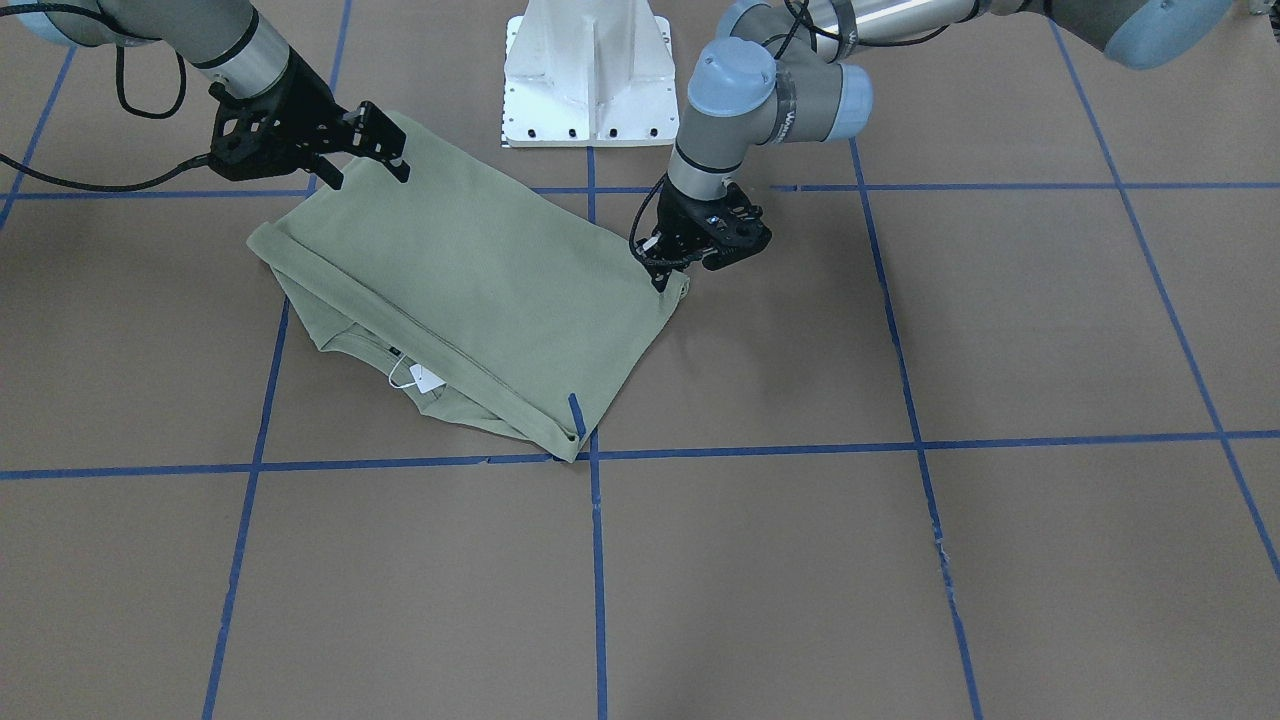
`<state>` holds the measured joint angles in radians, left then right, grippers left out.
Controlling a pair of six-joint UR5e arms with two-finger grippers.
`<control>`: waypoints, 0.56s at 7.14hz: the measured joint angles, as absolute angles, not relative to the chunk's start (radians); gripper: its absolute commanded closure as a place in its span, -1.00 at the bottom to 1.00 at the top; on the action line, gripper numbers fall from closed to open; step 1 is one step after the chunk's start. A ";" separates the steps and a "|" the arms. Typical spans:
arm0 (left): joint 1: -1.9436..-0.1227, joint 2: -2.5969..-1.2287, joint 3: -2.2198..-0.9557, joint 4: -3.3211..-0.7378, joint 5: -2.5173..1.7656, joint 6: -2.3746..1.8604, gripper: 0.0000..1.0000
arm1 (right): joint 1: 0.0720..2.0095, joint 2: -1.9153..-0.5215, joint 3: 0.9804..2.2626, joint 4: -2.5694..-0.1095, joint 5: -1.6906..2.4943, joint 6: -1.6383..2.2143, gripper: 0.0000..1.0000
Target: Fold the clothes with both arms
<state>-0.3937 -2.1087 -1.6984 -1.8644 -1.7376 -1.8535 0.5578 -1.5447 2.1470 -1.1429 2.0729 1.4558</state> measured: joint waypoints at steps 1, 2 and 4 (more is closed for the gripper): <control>-0.404 -2.108 -1.698 -1.864 -1.737 -1.850 1.00 | 0.558 -1.544 2.147 -1.143 2.068 1.456 -1.00; -0.428 -2.108 -1.693 -1.865 -1.735 -1.845 1.00 | 0.558 -1.540 2.147 -1.143 2.061 1.456 -1.00; -0.501 -2.121 -1.637 -1.891 -1.732 -1.762 1.00 | 0.558 -1.529 2.142 -1.143 2.050 1.456 -1.00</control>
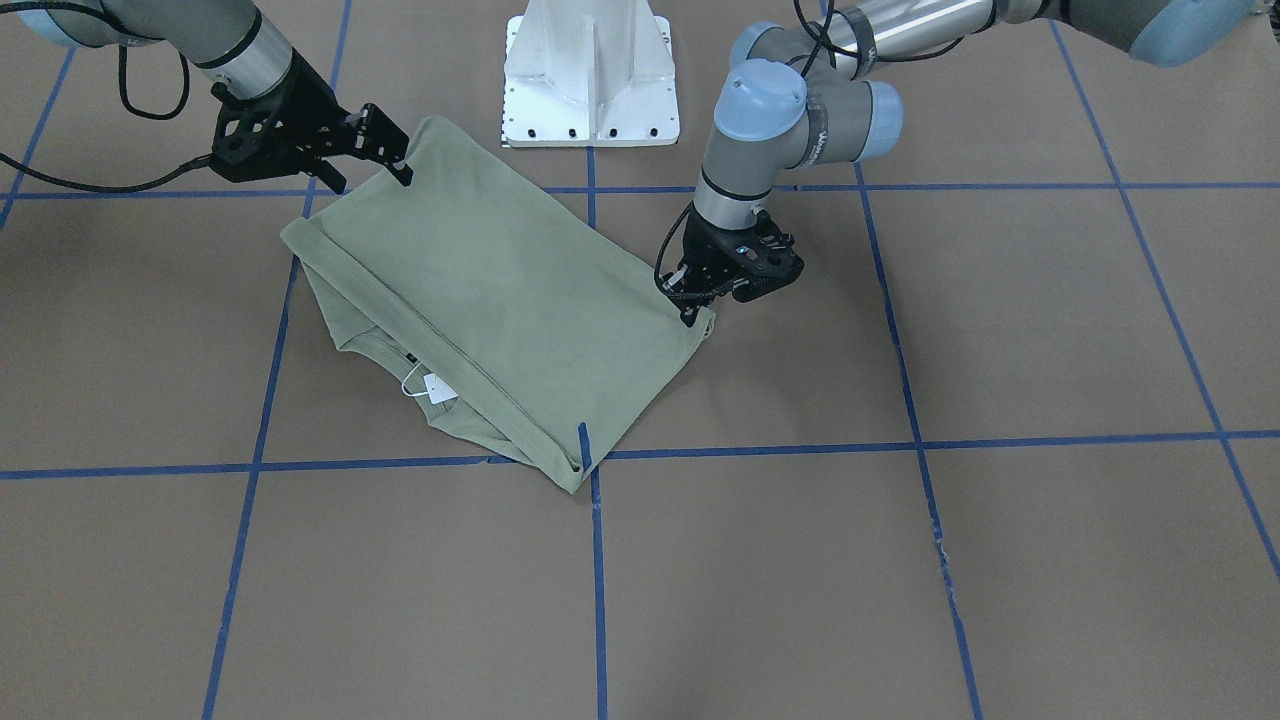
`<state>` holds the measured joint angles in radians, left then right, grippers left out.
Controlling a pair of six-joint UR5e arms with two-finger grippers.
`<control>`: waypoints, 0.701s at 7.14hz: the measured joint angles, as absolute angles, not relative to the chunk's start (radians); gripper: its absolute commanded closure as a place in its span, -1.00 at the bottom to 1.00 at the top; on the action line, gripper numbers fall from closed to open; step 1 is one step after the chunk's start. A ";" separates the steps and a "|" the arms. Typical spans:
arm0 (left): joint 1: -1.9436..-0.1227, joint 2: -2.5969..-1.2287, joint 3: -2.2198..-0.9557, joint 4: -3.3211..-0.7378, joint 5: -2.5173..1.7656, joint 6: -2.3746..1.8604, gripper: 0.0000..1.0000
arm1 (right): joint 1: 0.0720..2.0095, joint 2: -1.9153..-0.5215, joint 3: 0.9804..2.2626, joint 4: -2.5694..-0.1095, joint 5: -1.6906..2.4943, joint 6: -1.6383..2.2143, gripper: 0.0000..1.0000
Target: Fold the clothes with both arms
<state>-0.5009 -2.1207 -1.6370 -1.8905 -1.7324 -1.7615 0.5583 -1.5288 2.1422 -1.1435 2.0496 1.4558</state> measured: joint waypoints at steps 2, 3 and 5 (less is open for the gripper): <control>-0.584 -2.186 -1.466 -2.000 -1.730 -1.670 1.00 | 0.558 -1.510 2.130 -1.144 2.033 1.456 -1.00; -0.623 -2.235 -1.377 -2.048 -1.730 -1.613 1.00 | 0.558 -1.498 2.121 -1.144 2.022 1.456 -1.00; -0.684 -2.363 -1.196 -2.130 -1.730 -1.522 1.00 | 0.556 -1.470 2.099 -1.145 2.012 1.456 -1.00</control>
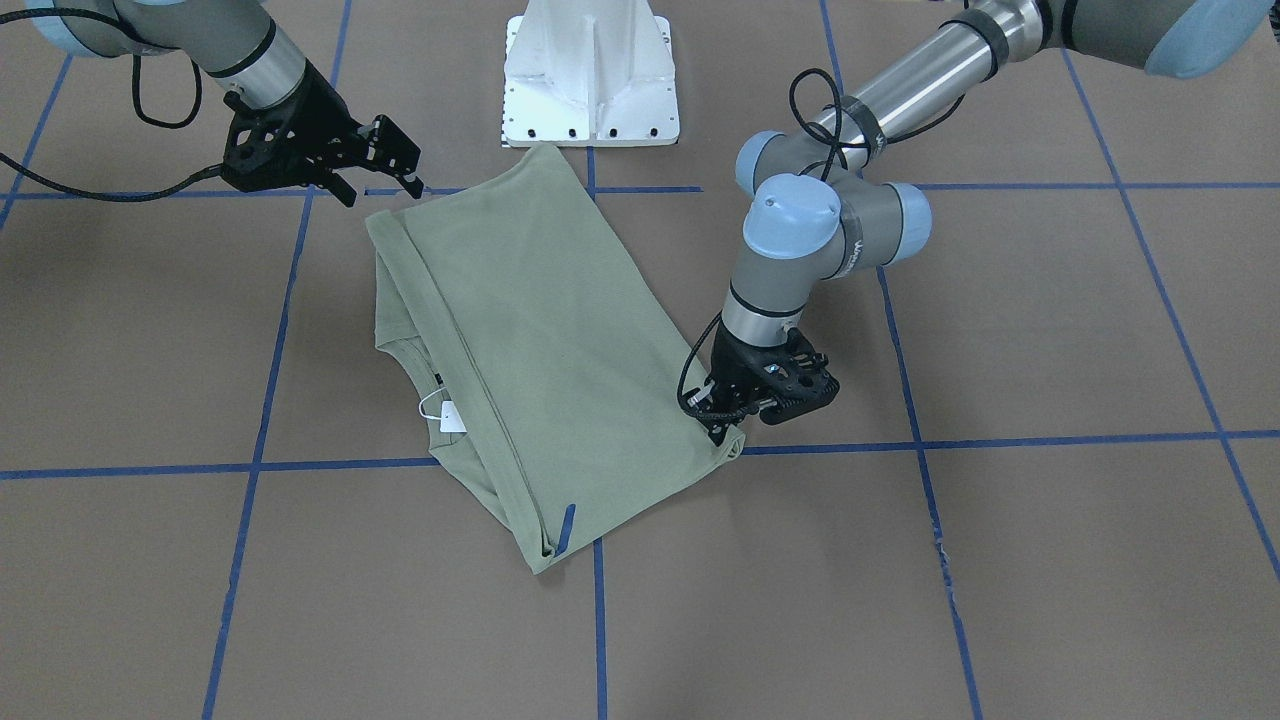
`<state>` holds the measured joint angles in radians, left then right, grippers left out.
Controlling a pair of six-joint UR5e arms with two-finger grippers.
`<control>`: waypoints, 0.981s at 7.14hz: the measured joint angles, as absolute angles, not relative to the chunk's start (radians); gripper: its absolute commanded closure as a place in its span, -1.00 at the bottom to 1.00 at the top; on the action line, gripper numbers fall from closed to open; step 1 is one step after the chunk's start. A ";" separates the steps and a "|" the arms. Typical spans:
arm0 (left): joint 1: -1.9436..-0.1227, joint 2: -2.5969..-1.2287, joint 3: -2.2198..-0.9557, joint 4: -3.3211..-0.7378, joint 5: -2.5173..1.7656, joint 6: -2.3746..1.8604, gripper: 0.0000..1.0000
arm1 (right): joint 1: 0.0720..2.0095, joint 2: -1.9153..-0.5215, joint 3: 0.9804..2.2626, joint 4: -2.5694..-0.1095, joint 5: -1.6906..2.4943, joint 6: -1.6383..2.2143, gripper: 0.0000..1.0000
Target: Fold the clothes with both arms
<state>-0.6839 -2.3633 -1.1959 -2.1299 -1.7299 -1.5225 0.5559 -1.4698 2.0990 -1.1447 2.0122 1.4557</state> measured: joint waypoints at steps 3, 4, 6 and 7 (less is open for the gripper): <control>-0.722 -2.497 -0.997 -2.255 -1.688 -1.412 1.00 | 0.555 -1.457 2.088 -1.145 2.002 1.456 -1.00; -0.724 -2.544 -0.923 -2.307 -1.673 -1.402 1.00 | 0.554 -1.456 2.088 -1.145 1.998 1.456 -1.00; -0.724 -2.588 -0.837 -2.372 -1.647 -1.397 -0.98 | 0.554 -1.455 2.089 -1.145 1.996 1.456 -1.00; -0.724 -2.592 -0.829 -2.397 -1.638 -1.391 -1.00 | 0.554 -1.455 2.089 -1.146 1.995 1.456 -1.00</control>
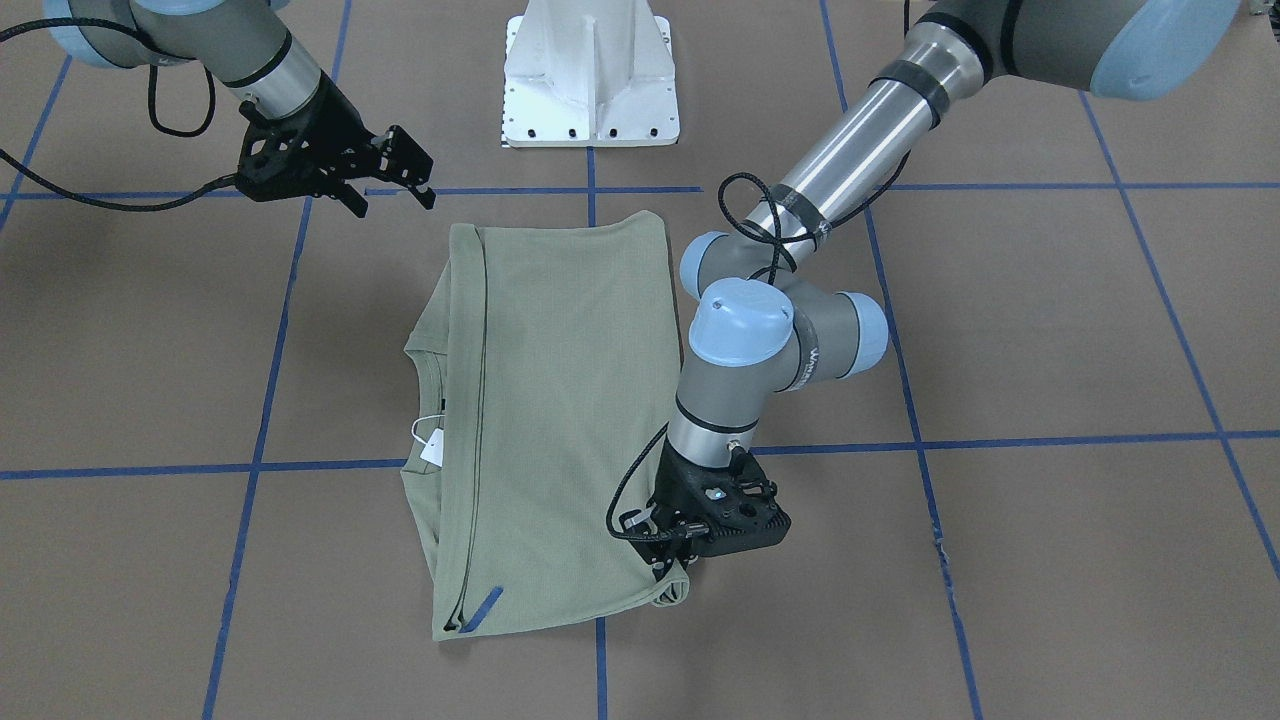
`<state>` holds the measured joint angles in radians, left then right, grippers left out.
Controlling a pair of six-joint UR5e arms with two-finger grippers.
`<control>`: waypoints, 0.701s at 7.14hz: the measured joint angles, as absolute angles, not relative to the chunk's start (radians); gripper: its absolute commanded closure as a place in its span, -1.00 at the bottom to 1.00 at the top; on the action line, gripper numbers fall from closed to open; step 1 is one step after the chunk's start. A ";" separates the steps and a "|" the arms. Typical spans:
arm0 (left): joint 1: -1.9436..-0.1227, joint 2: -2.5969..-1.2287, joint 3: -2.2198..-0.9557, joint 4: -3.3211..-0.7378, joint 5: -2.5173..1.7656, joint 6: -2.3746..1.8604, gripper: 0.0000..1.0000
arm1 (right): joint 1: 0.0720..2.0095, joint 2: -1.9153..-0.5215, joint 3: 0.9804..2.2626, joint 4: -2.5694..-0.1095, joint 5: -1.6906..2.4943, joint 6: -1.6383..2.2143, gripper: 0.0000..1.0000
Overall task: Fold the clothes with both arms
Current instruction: 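Release the shirt and raise the right gripper while the left gripper withdraws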
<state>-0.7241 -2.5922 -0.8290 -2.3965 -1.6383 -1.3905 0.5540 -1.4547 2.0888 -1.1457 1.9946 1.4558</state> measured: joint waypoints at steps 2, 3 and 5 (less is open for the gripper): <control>-0.732 -2.592 -0.827 -2.431 -1.638 -1.372 -1.00 | 0.556 -1.456 2.088 -1.149 1.976 1.456 -1.00; -0.749 -2.586 -0.834 -2.429 -1.673 -1.352 -1.00 | 0.556 -1.456 2.086 -1.165 1.963 1.452 -1.00; -0.779 -2.510 -0.954 -2.345 -1.775 -1.276 -1.00 | 0.552 -1.420 2.078 -1.263 1.934 1.430 -1.00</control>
<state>-0.7790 -2.5096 -0.9542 -2.3454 -1.7748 -1.2755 0.5522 -1.4198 2.0778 -1.2632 1.9341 1.4297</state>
